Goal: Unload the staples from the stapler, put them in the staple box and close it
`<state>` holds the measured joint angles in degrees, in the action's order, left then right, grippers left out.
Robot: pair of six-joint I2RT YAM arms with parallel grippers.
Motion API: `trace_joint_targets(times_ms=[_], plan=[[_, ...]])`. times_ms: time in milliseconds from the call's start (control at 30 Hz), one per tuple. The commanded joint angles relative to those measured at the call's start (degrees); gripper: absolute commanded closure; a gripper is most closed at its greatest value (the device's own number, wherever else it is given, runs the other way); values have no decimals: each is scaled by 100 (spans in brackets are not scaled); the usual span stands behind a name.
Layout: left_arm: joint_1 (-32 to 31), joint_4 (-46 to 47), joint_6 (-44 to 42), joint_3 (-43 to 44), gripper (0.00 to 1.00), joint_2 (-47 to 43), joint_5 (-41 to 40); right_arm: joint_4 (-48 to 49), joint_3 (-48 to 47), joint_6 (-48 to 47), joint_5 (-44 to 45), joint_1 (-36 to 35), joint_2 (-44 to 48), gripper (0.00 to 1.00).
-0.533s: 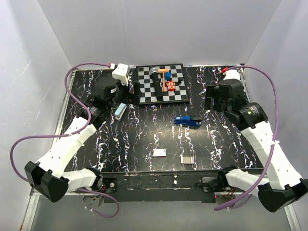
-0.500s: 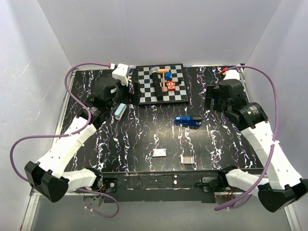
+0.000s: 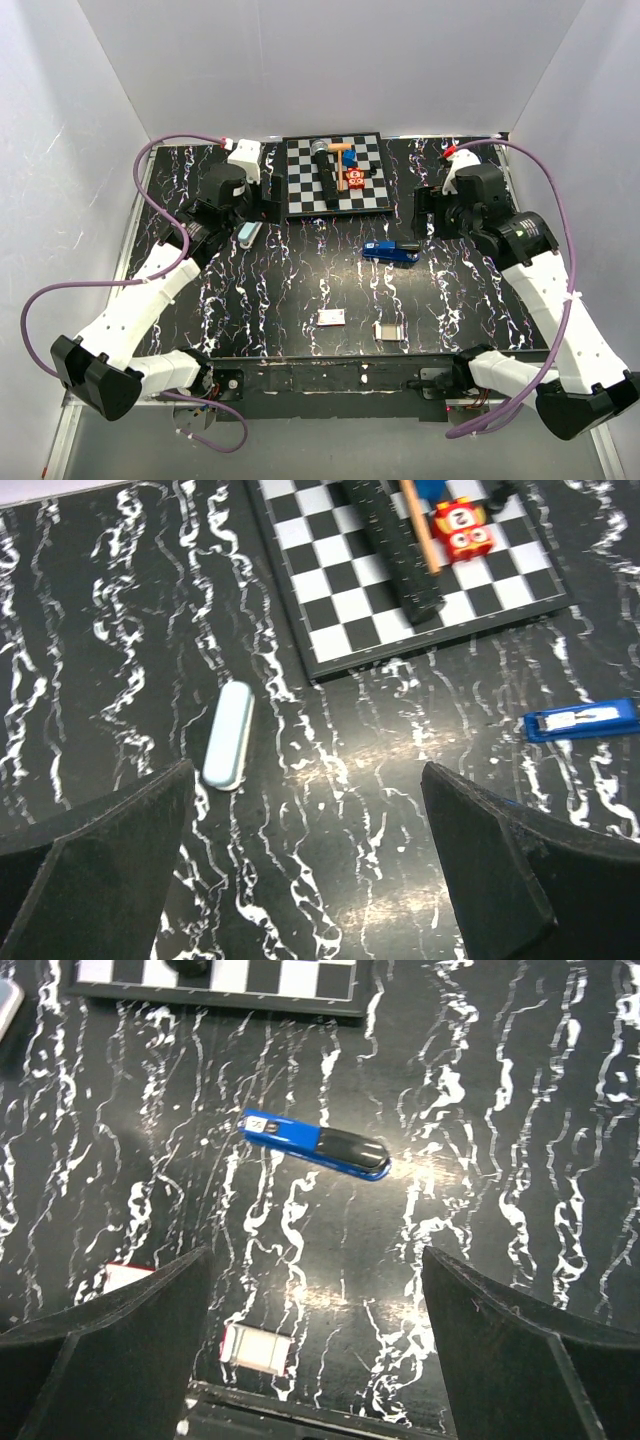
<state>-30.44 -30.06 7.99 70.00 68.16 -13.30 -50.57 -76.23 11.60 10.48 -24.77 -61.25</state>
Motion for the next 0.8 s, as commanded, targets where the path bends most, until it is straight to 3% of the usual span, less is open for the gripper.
trace_joint_targets(times_ms=[0,233,767], plan=[[11,-561,-8,31,2,100,-813,64,-86,-52,-740,-80,-36,9],[81,-720,-78,49,2,803,-1219,178,151,88,-1187,-317,-185,12],[978,-474,-227,76,2,2078,-156,530,741,256,-1522,-678,-159,12]])
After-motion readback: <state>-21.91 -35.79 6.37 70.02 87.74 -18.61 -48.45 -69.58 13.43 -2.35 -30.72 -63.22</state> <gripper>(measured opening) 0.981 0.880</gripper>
